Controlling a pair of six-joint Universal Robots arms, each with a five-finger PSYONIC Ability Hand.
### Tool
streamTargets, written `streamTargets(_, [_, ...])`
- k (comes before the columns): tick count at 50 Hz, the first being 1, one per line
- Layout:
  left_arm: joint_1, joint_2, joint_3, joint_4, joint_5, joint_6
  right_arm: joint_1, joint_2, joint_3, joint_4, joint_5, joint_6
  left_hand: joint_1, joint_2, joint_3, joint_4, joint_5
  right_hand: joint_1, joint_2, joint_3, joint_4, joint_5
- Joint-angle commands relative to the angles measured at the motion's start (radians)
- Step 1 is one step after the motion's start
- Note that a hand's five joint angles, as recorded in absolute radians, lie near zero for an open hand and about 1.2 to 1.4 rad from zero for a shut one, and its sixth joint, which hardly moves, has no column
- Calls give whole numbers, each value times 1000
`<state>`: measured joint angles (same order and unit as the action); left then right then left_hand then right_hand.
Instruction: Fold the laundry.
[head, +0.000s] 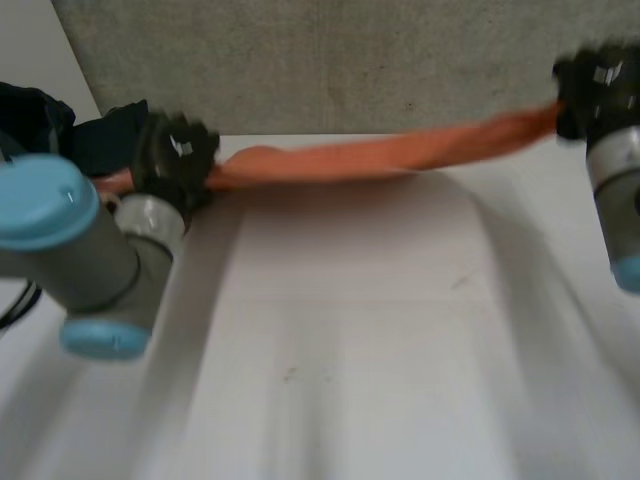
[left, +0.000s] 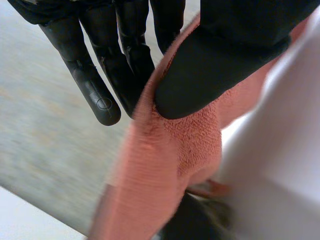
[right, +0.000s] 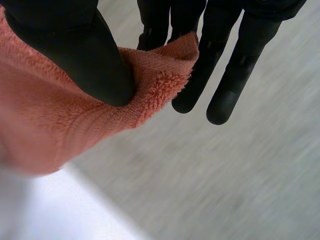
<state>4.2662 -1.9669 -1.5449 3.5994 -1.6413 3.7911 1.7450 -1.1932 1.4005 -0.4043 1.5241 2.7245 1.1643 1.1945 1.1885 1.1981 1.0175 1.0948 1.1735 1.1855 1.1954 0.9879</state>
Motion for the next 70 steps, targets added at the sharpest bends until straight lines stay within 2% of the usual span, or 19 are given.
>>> streamTargets(1, [-54,-33,-184,-5,5,4,-67,1,210,133,-65,12,171,141,147,137,143,302,223,211,201,234])
streamTargets(3, [-55,-43,-198,-10,6,5,-84,0,239,131,-76,11,74,44,50,41,47,302,223,211,201,234])
streamTargets(8, [-34,-26,-216,-56,15,2,-125,-2,267,148,-110,3,-662,-692,-686,-696,-690,302,223,211,201,234])
streamTargets(12, [21,54,-221,-99,37,-4,-131,-8,273,148,-111,9,-812,-842,-837,-846,-840,302,223,211,201,234])
streamTargets(15, [66,77,-227,-122,86,-13,-136,-9,275,148,-111,15,-819,-849,-843,-853,-846,302,223,211,201,234])
streamTargets(20, [187,82,-250,-181,262,-54,-137,-11,282,148,-111,15,-813,-843,-837,-847,-841,302,223,211,201,234])
streamTargets(24, [251,83,-262,-263,345,-93,-137,-9,290,148,-111,12,-778,-808,-802,-812,-806,302,223,211,201,234])
streamTargets(26, [271,83,-264,-289,367,-109,-137,-9,291,148,-111,12,-722,-752,-746,-756,-750,302,223,211,201,234])
streamTargets(27, [288,82,-267,-306,385,-137,-137,-9,291,148,-111,12,-617,-647,-641,-651,-645,302,223,211,201,234])
streamTargets(31, [307,80,-279,-312,411,-206,-137,-9,291,148,-111,12,-426,-456,-450,-460,-454,302,223,211,201,234])
streamTargets(36, [299,74,-285,-298,429,-286,-136,-9,293,148,-111,11,-431,-461,-455,-465,-459,302,223,211,201,234])
streamTargets(41, [267,69,-278,-216,426,-367,-134,-9,305,148,-116,9,-493,-523,-517,-527,-520,302,223,211,201,234])
streamTargets(43, [227,65,-271,-167,422,-407,-133,-8,311,148,-119,9,-507,-538,-532,-541,-535,302,223,211,201,234])
streamTargets(48, [156,7,-256,-87,393,-429,-133,-8,316,148,-119,9,-546,-576,-570,-579,-573,302,223,211,201,234])
streamTargets(52, [97,-64,-213,-77,316,-427,-134,-8,316,148,-119,8,-557,-587,-582,-591,-585,302,223,211,201,234])
streamTargets(55, [40,-134,-166,-80,229,-413,-136,-8,316,148,-119,8,-575,-605,-599,-609,-603,302,223,211,201,234])
streamTargets(64, [37,-188,-130,-61,92,-375,-137,-8,310,148,-117,1,-575,-605,-599,-609,-603,302,223,211,201,234])
streamTargets(70, [69,-191,-127,-56,78,-332,-139,-8,304,148,-114,0,-575,-605,-599,-609,-603,302,223,211,201,234])
